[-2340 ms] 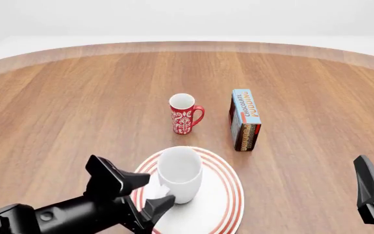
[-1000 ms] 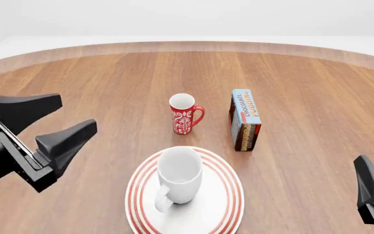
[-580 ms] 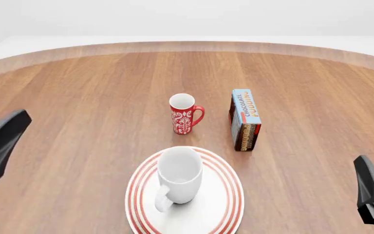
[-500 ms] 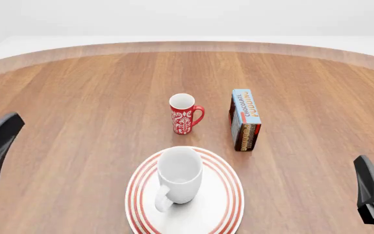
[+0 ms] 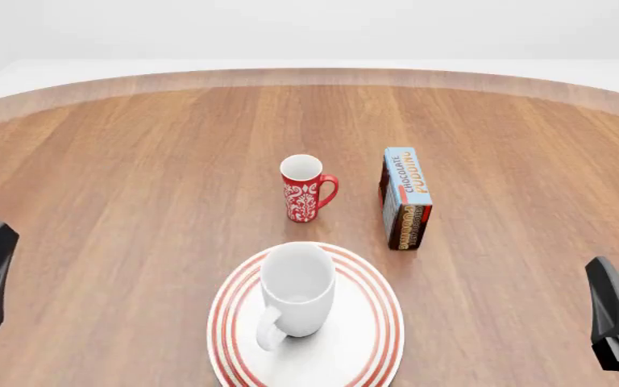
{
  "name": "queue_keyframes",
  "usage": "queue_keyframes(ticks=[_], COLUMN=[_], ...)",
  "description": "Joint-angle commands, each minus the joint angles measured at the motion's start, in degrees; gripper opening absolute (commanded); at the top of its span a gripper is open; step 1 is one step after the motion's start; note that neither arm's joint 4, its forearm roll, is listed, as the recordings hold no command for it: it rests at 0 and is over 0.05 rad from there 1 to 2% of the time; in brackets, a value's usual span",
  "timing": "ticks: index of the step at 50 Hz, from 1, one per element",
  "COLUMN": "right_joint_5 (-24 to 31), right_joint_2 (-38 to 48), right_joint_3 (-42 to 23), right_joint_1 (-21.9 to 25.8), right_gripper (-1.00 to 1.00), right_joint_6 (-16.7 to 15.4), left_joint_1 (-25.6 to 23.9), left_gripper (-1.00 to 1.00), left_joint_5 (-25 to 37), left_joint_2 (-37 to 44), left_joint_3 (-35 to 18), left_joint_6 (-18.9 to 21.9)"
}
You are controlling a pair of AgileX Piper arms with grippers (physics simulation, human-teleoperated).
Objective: Pick up the white mug and put it on the plate, and put the chocolate pudding to the right of the plate.
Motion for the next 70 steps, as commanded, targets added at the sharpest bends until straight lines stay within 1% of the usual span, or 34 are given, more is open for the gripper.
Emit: queue_keyframes(ticks=[1,5,9,13,14,22,43,70], right_joint_5=[0.03,0.04,0.02,-0.01,-0.04,-0.06,-0.17,0.47], right_joint_2=[0.00,0.00,0.00,0.00,0.00,-0.01,-0.01,0.07], right_joint_3=[-0.05,-0.05,-0.05,-0.01,0.00,-0.04,-0.04,-0.31], right_joint_1=[-0.03,-0.05,-0.04,-0.08,-0.07,-0.07,0.06,1.36], right_gripper=[1.00,1.00,1.00,1.00,1.00,1.00,1.00,1.00], right_joint_6=[0.03,0.00,-0.04,-0.08,-0.13,-0.26,-1.48,-4.42], left_joint_1=[6.15,8.17,8.84,9.93,10.99,12.00,11.00,10.66], left_gripper=[1.00,1.00,1.00,1.00,1.00,1.00,1.00,1.00], left_joint_5=[-5.21,-5.17,-5.88,-6.56,-7.47,-9.52,-11.49,-13.41], left_joint_2=[-1.97,-3.43,-3.69,-3.71,-3.71,-3.72,-3.72,-3.73], left_joint_3=[5.77,7.05,7.34,7.48,7.76,9.33,9.60,9.79], left_joint_6=[-2.80,-3.12,-2.44,-2.95,-3.34,-3.68,-3.98,-4.68])
